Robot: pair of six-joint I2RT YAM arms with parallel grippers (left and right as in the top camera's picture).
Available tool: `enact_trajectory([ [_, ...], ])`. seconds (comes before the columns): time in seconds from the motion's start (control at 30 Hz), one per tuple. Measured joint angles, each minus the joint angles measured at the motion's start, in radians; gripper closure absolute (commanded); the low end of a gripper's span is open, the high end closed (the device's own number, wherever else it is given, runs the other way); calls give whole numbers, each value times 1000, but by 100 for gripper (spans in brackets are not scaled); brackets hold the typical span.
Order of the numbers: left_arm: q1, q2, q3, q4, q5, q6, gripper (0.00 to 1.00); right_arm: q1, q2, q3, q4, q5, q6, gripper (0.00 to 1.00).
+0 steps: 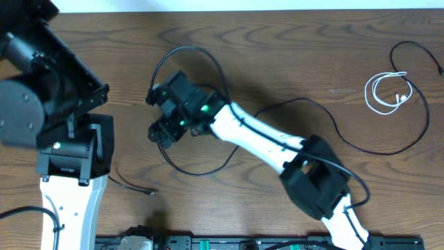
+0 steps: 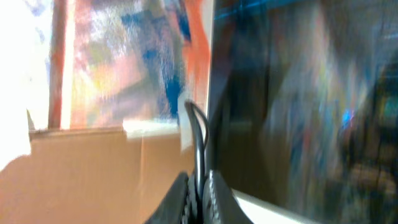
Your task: Untangle cables
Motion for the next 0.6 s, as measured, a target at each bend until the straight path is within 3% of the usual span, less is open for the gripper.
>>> enact_trajectory([
  [0.17, 2, 1, 3, -389, -30, -66, 93, 42, 122, 60, -10, 113, 16, 25],
  [0.4, 35, 15, 3, -775, -30, -252, 92, 75, 185, 103, -2, 234, 21, 37],
  [0.6, 194, 103, 3, -1098, 158, -448, 93, 124, 206, 116, 3, 346, 33, 45],
])
